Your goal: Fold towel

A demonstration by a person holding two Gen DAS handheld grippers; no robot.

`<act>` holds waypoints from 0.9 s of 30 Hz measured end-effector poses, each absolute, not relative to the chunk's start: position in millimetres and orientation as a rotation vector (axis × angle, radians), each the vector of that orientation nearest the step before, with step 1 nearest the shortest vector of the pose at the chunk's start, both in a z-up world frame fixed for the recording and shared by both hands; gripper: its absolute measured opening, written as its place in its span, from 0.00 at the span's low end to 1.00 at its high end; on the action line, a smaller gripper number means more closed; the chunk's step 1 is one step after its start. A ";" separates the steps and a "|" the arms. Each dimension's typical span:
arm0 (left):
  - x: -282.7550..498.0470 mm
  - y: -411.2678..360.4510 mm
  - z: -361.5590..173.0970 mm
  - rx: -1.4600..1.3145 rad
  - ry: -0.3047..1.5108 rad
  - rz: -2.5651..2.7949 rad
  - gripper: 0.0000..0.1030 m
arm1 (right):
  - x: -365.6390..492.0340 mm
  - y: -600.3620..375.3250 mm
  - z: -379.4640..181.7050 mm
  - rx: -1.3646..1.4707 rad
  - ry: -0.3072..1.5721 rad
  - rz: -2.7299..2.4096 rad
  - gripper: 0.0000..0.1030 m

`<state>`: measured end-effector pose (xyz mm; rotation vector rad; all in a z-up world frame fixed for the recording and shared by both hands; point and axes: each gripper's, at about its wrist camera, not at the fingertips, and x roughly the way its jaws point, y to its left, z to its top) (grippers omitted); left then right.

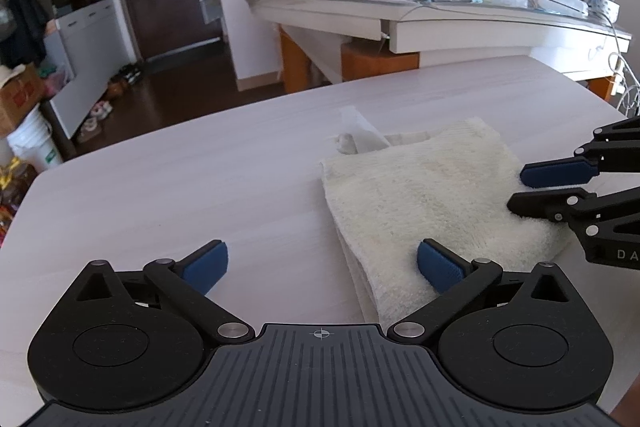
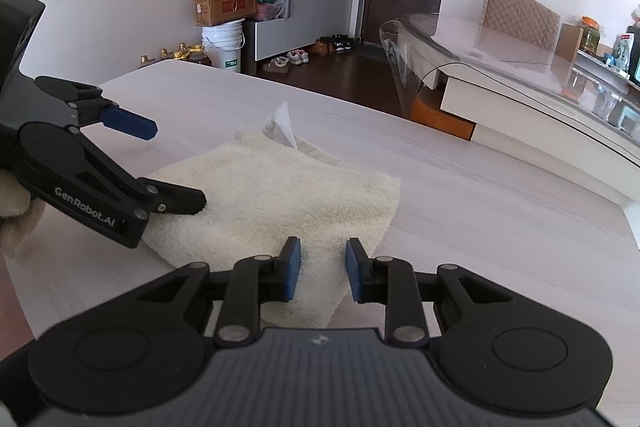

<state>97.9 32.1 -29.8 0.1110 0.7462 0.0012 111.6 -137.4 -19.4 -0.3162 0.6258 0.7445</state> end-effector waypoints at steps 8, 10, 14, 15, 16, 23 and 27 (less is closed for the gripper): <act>100.8 41.3 -17.9 0.119 0.699 -0.007 1.00 | 117.4 -132.8 -3.6 -0.298 0.592 0.781 0.28; 106.5 47.7 -11.3 0.135 0.681 -0.040 1.00 | 126.0 -126.2 -1.5 -0.318 0.584 0.799 0.29; 127.0 60.7 -1.2 0.121 0.674 -0.236 0.91 | 136.0 -123.1 -1.5 -0.326 0.583 0.798 0.30; 128.8 62.0 -0.8 0.116 0.677 -0.249 0.69 | 137.8 -124.1 -2.0 -0.319 0.583 0.795 0.30; 139.1 67.1 -0.1 0.104 0.692 -0.288 0.53 | 139.3 -125.8 -2.7 -0.309 0.585 0.791 0.30; 165.4 71.2 -10.0 0.139 0.733 -0.367 0.26 | 141.8 -139.9 -9.0 -0.281 0.603 0.758 0.30; 165.3 66.0 -16.3 0.195 0.740 -0.375 0.07 | 145.3 -142.9 -11.4 -0.290 0.608 0.748 0.30</act>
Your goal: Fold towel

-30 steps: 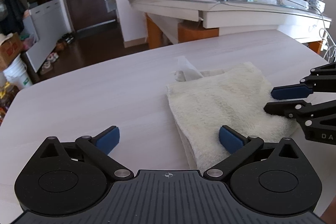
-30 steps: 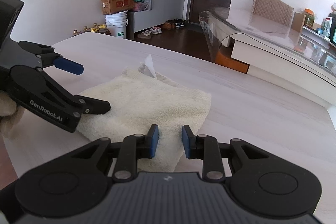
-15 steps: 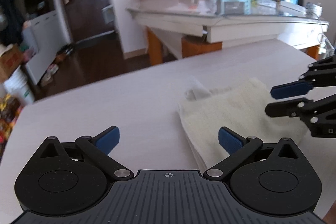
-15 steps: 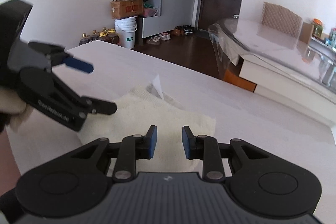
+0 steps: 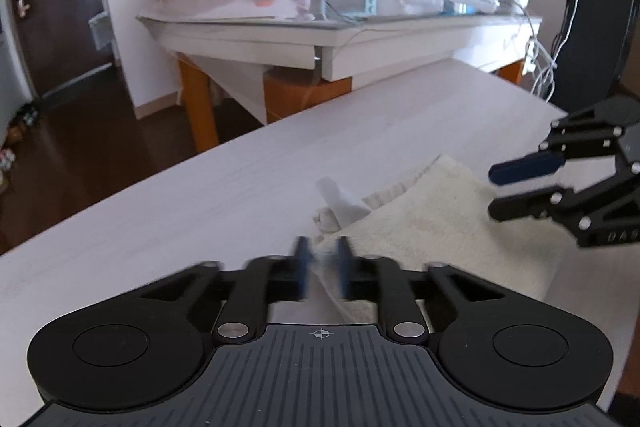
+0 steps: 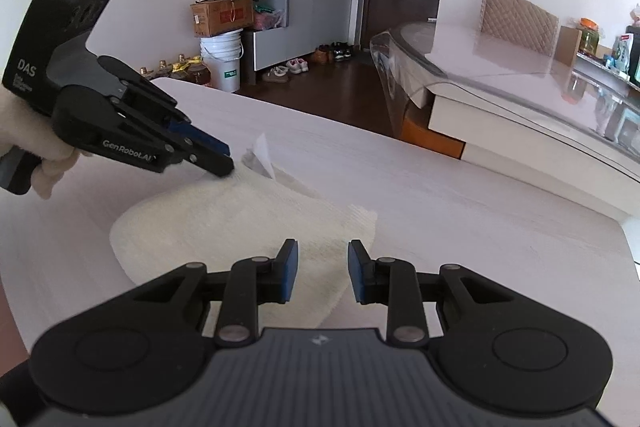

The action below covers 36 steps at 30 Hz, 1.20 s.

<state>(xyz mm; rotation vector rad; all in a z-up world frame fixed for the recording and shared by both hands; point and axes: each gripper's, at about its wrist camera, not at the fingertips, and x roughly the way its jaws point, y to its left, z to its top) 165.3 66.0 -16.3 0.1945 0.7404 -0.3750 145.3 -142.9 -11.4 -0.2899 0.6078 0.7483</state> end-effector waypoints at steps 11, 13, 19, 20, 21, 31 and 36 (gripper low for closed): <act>128.1 34.0 0.1 0.530 0.534 -0.425 0.06 | 160.8 -138.5 -5.5 -0.268 0.590 0.787 0.32; 131.8 34.3 2.9 0.543 0.516 -0.436 0.06 | 161.9 -136.2 -5.0 -0.277 0.588 0.796 0.32; 166.9 38.5 -9.7 0.560 0.575 -0.414 0.07 | 153.9 -139.0 -10.1 -0.263 0.594 0.789 0.32; 175.1 40.3 -17.2 0.554 0.612 -0.409 0.07 | 153.3 -139.5 -10.9 -0.261 0.595 0.788 0.32; 177.0 42.1 -19.8 0.546 0.619 -0.412 0.07 | 153.1 -140.2 -10.6 -0.256 0.593 0.784 0.32; 178.7 45.3 -30.9 0.538 0.588 -0.413 0.07 | 178.8 -130.1 -14.7 -0.312 0.583 0.753 0.35; 180.3 45.1 -33.1 0.536 0.589 -0.413 0.07 | 179.6 -131.3 -16.2 -0.290 0.600 0.732 0.32</act>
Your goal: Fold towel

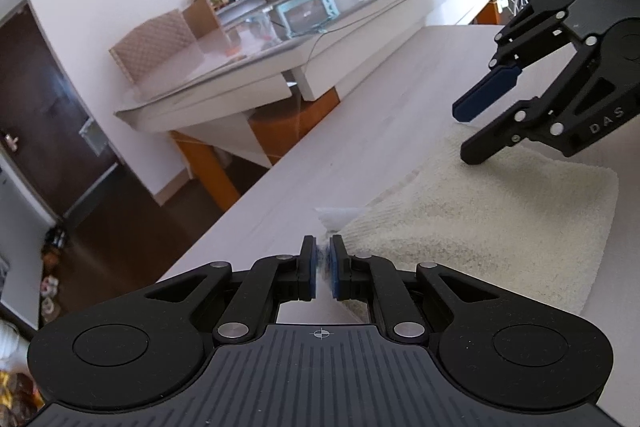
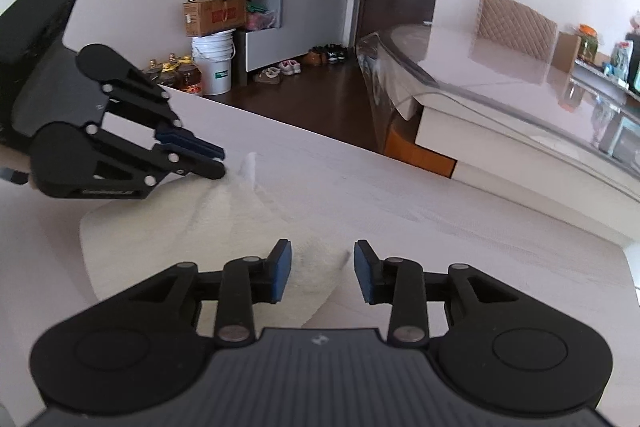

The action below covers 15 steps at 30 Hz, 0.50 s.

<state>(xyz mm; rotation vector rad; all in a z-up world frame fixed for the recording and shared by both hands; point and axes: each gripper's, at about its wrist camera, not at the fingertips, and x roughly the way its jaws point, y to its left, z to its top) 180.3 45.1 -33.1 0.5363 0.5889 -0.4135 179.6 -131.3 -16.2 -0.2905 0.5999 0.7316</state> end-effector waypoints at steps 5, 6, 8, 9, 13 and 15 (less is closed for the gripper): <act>179.3 45.5 -34.4 0.525 0.588 -0.414 0.07 | 172.0 -139.3 -11.9 -0.253 0.583 0.718 0.10; 179.4 45.7 -34.6 0.521 0.587 -0.416 0.07 | 170.7 -141.3 -10.9 -0.238 0.584 0.717 0.10; 179.4 45.5 -35.2 0.519 0.584 -0.415 0.07 | 169.6 -145.1 -9.7 -0.207 0.590 0.715 0.10; 179.2 45.4 -35.5 0.518 0.583 -0.414 0.07 | 174.8 -146.9 -11.5 -0.175 0.611 0.712 0.10; 183.1 47.8 -34.5 0.482 0.591 -0.405 0.12 | 187.5 -147.8 -19.6 -0.133 0.668 0.692 0.12; 184.5 49.1 -33.7 0.469 0.593 -0.386 0.23 | 183.7 -145.4 -19.3 -0.160 0.657 0.687 0.14</act>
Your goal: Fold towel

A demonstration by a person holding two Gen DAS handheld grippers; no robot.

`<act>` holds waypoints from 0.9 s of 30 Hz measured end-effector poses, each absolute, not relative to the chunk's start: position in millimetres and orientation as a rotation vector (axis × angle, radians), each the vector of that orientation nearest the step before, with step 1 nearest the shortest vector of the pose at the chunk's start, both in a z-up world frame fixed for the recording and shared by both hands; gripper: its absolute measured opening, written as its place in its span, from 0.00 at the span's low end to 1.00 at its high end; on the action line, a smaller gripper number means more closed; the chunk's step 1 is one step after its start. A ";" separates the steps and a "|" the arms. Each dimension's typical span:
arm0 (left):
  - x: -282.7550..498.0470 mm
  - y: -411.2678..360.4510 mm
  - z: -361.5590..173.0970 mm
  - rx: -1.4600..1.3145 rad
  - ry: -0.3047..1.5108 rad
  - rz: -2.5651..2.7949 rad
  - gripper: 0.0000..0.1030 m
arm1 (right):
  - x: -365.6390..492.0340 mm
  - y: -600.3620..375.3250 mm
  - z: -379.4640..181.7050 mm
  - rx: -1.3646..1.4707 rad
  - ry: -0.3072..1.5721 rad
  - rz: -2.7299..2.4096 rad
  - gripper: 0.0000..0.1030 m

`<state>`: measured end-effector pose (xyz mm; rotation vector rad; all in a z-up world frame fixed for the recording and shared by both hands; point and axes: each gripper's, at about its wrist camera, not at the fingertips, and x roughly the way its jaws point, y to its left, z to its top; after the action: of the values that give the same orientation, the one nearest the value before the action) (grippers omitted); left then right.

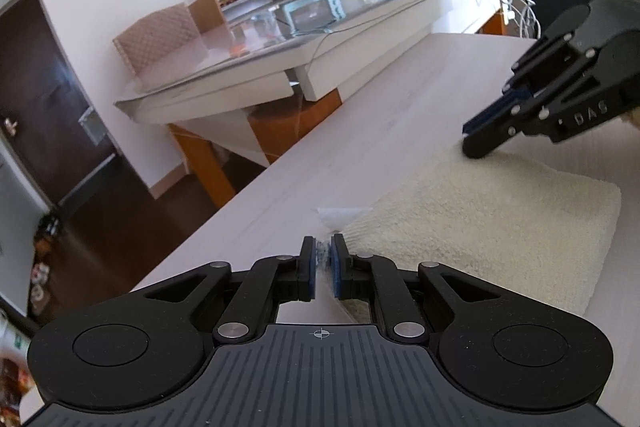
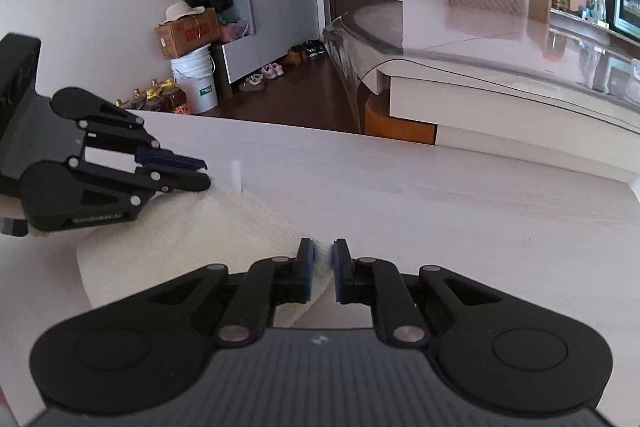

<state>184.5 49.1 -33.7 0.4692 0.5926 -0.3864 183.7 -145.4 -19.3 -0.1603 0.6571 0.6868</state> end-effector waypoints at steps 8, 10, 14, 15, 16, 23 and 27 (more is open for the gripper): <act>177.8 72.2 -19.0 0.356 0.620 -0.309 0.66 | 155.3 -152.5 -2.4 -0.197 0.570 0.651 0.22; 166.6 75.9 -14.8 0.346 0.629 -0.281 0.66 | 139.4 -152.0 1.4 -0.200 0.562 0.665 0.22; 130.3 75.8 -10.7 0.294 0.631 -0.250 0.66 | 103.7 -141.4 1.5 -0.216 0.569 0.737 0.22; 121.1 74.6 -11.1 0.289 0.629 -0.252 0.66 | 95.5 -138.6 0.9 -0.222 0.567 0.751 0.22; 112.3 73.3 -11.6 0.285 0.627 -0.257 0.66 | 88.5 -135.9 0.3 -0.228 0.566 0.764 0.22; 94.2 69.3 -26.7 0.285 0.657 -0.229 0.64 | 75.2 -123.2 -15.5 -0.300 0.608 0.785 0.21; 88.0 67.1 -27.1 0.280 0.655 -0.224 0.64 | 73.7 -128.6 -16.6 -0.278 0.614 0.785 0.21</act>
<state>88.0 67.1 -27.1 0.2798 0.6550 -0.2241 73.7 -128.6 -16.6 -0.2780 0.6137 0.7855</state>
